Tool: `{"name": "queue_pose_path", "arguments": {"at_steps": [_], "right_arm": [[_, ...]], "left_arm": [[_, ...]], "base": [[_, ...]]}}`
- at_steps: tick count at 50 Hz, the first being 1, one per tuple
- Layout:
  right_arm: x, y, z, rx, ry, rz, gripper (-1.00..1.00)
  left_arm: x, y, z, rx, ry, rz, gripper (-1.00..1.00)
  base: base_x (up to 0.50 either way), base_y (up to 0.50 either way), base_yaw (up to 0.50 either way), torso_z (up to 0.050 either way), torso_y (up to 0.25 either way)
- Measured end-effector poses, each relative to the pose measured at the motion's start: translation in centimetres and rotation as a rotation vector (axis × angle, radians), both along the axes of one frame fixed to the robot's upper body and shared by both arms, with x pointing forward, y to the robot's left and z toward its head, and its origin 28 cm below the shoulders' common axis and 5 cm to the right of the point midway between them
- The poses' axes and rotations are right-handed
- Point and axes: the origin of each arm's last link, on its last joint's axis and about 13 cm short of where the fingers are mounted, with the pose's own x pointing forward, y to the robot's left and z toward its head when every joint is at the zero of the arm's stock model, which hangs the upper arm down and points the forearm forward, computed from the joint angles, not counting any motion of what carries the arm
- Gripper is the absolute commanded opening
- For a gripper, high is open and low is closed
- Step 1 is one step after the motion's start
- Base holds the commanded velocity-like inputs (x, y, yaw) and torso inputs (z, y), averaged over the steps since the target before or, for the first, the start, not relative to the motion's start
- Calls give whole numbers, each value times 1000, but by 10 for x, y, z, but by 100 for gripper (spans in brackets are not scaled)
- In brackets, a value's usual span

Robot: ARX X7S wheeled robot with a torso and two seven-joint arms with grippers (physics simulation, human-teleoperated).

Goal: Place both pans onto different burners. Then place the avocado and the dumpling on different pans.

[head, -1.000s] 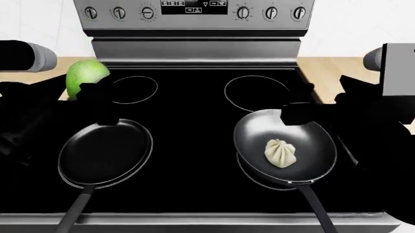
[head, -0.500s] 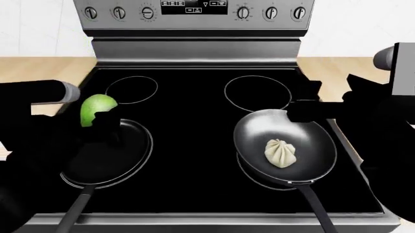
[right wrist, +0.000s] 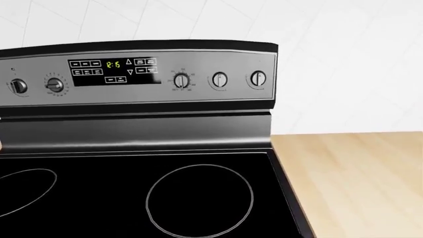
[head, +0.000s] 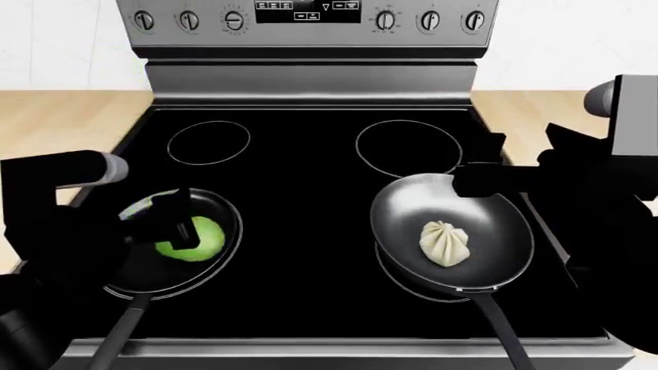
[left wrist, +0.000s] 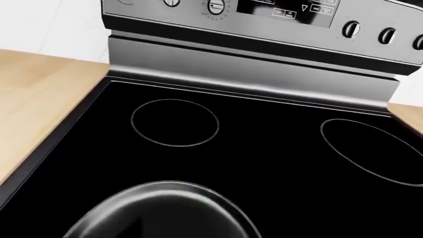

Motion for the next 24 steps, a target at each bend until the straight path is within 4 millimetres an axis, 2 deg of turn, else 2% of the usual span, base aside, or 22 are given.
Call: {"name": "queue_pose_path", "arguments": {"at_steps": [12,24], "right_arm": [[0,0,0,0,-2,0,100],[-1,0,4,-1,-14,-1,100]], "left_arm": [[0,2,4,-8,-14,13,100],[-7,4,25,-12,-79,20,100]], "base": [[0,0,0,0,0],[0,0,0,0,0]]}}
